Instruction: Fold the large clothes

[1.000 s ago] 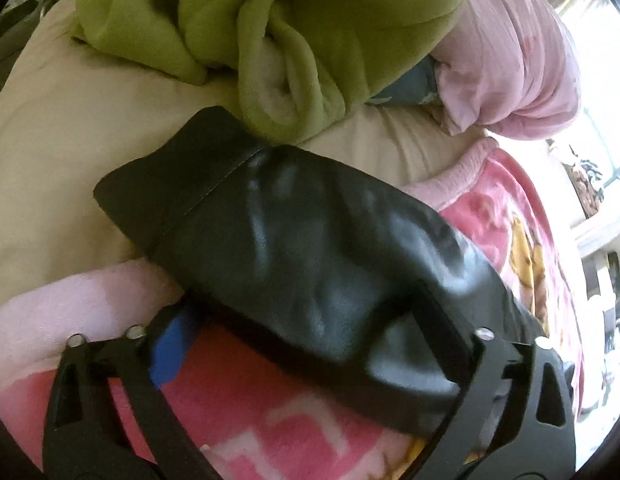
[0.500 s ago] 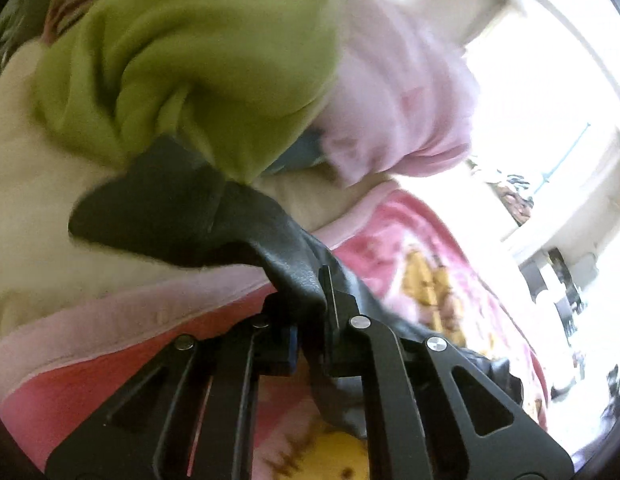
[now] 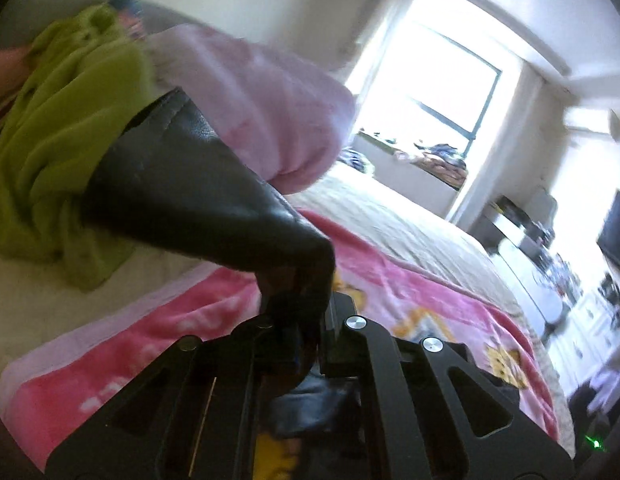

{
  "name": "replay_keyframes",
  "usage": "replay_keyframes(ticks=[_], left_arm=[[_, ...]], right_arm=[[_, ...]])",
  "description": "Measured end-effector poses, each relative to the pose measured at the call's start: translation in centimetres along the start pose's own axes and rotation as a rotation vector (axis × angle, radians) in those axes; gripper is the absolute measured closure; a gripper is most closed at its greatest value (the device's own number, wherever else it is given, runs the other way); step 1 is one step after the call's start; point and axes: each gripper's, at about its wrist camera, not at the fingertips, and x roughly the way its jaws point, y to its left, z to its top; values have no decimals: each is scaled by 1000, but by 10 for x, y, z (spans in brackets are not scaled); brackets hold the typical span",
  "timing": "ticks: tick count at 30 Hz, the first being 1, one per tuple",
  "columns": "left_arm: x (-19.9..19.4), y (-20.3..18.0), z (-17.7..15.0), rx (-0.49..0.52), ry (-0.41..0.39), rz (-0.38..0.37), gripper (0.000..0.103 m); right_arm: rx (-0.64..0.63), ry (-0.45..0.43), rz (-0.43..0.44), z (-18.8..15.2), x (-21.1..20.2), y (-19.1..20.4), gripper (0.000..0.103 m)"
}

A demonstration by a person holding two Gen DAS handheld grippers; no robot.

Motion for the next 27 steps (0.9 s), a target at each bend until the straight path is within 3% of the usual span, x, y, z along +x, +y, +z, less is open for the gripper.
replay_keyframes(ticks=[5, 10, 18, 21, 27], left_arm=[[2, -65, -11, 123, 5, -76, 103], [8, -112, -36, 227, 39, -156, 103], [31, -170, -106, 383, 190, -324, 103], [43, -187, -140, 465, 257, -344, 103], [67, -198, -196, 563, 382, -360, 102]], right_arm=[[129, 6, 30, -1, -5, -34, 4], [170, -68, 12, 8, -33, -58, 4], [282, -183, -97, 15, -78, -120, 4], [325, -193, -156, 15, -85, -141, 4], [479, -180, -98, 6, -88, -176, 4]])
